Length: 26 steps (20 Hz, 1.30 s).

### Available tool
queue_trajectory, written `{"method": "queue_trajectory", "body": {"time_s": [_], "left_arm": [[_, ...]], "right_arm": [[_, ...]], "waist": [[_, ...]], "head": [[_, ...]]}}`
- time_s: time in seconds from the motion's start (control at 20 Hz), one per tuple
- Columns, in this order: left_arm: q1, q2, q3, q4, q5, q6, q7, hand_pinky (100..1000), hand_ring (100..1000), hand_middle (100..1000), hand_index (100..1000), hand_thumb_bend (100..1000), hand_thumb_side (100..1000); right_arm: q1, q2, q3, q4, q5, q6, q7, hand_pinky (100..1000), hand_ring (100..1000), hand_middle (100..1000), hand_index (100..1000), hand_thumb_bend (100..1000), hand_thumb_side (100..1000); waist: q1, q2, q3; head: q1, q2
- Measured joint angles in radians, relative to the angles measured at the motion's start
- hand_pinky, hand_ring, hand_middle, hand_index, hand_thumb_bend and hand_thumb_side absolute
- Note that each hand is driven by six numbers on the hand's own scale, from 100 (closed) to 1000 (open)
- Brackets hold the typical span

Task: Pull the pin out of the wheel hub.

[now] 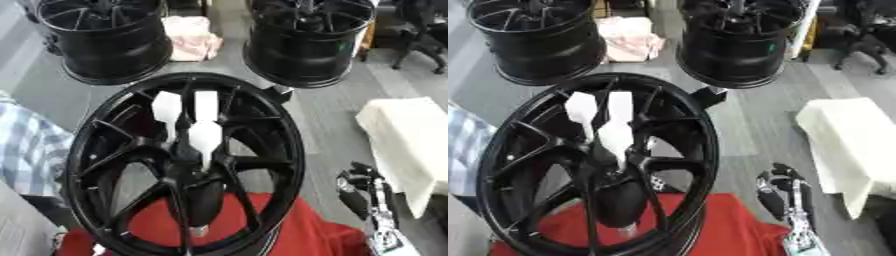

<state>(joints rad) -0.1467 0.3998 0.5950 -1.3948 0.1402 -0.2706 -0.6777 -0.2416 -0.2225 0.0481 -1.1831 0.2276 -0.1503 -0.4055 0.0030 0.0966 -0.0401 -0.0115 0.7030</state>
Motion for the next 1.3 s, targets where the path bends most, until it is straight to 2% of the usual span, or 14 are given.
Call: {"method": "queue_trajectory", "body": {"time_s": [0.15, 0.35, 0.5, 0.65, 0.8, 0.9, 1.1, 1.3], "left_arm": [[0.007, -0.002, 0.000, -0.007, -0.002, 0.010, -0.005, 600, 565, 599, 778, 451, 549], [0.026, -0.011, 0.000, -0.012, -0.013, 0.023, -0.011, 606, 569, 600, 778, 452, 550], [0.035, -0.025, 0.000, -0.016, -0.023, 0.032, -0.019, 609, 572, 601, 778, 452, 552], [0.039, -0.033, -0.002, -0.023, -0.032, 0.042, -0.029, 611, 574, 602, 779, 452, 553], [0.040, -0.037, -0.012, -0.029, -0.036, 0.046, -0.041, 611, 575, 603, 780, 454, 553], [0.040, -0.038, -0.019, -0.033, -0.036, 0.047, -0.049, 611, 575, 603, 781, 454, 553], [0.040, -0.039, -0.031, -0.042, -0.038, 0.049, -0.063, 611, 575, 603, 782, 456, 554], [0.038, -0.041, -0.037, -0.049, -0.043, 0.055, -0.074, 610, 575, 604, 782, 457, 555]], "right_arm": [[-0.063, -0.118, -0.012, -0.106, 0.030, 0.043, 0.032, 744, 679, 706, 814, 100, 289], [-0.185, -0.336, 0.001, -0.266, 0.028, 0.133, 0.146, 758, 693, 726, 827, 100, 296], [-0.273, -0.476, 0.052, -0.358, 0.000, 0.185, 0.292, 779, 734, 767, 865, 100, 322], [-0.385, -0.562, 0.131, -0.423, -0.035, 0.219, 0.481, 788, 750, 783, 886, 101, 357], [-0.500, -0.578, 0.217, -0.459, -0.065, 0.244, 0.673, 801, 772, 810, 910, 147, 453], [-0.571, -0.563, 0.271, -0.463, -0.082, 0.260, 0.793, 809, 791, 829, 917, 162, 476], [-0.683, -0.481, 0.357, -0.433, -0.089, 0.280, 0.981, 821, 823, 856, 924, 189, 499], [-0.764, -0.368, 0.406, -0.339, -0.049, 0.276, 1.085, 835, 858, 884, 936, 208, 508]], "waist": [[-0.008, -0.008, 0.003], [-0.022, -0.016, 0.015], [-0.030, -0.022, 0.021], [-0.037, -0.023, 0.027], [-0.039, -0.029, 0.032], [-0.042, -0.029, 0.036], [-0.047, -0.029, 0.039], [-0.050, -0.029, 0.045]], "head": [[0.003, -0.001], [0.005, -0.002], [0.003, -0.002], [-0.002, -0.002], [-0.010, -0.002], [-0.013, -0.002], [-0.017, -0.001], [-0.021, -0.001]]}}
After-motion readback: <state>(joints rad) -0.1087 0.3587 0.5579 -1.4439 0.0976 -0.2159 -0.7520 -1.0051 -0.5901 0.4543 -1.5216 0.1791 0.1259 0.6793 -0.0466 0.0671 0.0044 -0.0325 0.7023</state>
